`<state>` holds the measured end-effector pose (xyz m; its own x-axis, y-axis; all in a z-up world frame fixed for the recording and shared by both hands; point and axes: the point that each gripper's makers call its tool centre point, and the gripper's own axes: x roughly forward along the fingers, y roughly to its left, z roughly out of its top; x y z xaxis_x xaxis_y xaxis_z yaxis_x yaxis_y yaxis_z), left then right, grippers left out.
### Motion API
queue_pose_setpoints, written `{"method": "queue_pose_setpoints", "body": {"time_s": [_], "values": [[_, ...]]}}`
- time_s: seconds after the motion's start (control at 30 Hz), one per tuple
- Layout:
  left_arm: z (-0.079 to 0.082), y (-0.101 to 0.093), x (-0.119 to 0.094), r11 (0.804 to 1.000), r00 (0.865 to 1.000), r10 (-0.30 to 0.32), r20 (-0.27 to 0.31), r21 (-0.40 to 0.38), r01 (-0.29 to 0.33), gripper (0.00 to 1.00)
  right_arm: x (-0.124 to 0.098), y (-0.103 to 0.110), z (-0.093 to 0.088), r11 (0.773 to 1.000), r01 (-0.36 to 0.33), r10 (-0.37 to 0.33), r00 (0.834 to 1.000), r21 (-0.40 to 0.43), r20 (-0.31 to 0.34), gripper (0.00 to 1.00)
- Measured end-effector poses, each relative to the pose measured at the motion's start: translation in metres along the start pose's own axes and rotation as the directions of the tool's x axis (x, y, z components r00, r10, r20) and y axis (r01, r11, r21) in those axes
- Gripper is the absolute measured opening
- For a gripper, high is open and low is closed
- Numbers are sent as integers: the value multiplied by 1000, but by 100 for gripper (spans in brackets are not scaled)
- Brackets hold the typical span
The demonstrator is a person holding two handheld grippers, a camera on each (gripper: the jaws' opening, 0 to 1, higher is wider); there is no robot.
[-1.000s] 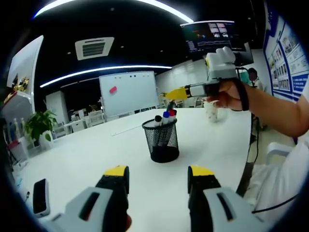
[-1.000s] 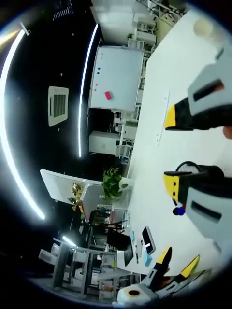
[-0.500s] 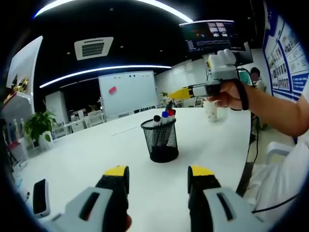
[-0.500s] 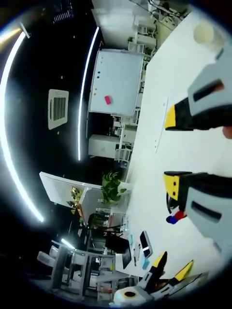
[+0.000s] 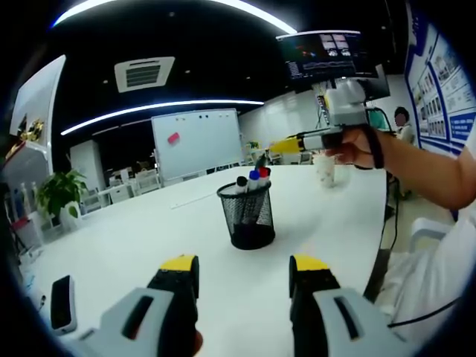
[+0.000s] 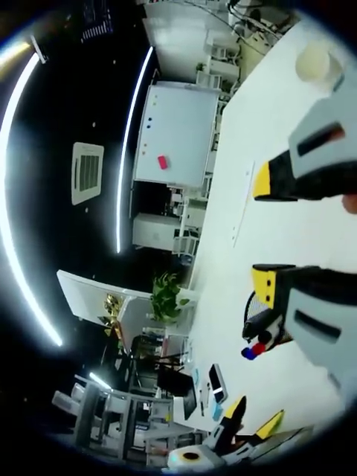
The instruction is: Place the scattered laser pointers and whiteboard markers into the pen holder and stack the scattered paper cups together
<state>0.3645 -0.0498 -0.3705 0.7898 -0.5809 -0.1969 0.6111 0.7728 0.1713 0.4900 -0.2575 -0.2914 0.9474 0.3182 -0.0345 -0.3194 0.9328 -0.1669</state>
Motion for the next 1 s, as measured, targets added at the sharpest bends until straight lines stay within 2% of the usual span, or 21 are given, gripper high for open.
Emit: {"method": "queue_pose_setpoints", "body": {"time_s": [0.67, 1.0], "values": [[0, -2, 1, 1000, 1000, -2, -1, 3, 2, 50, -9, -24, -11, 999, 41, -41, 999, 1, -17, 36], [2, -2, 1, 1000, 1000, -2, 1, 4, 2, 50, -12, -29, -18, 999, 43, -43, 999, -9, -24, 38]]}}
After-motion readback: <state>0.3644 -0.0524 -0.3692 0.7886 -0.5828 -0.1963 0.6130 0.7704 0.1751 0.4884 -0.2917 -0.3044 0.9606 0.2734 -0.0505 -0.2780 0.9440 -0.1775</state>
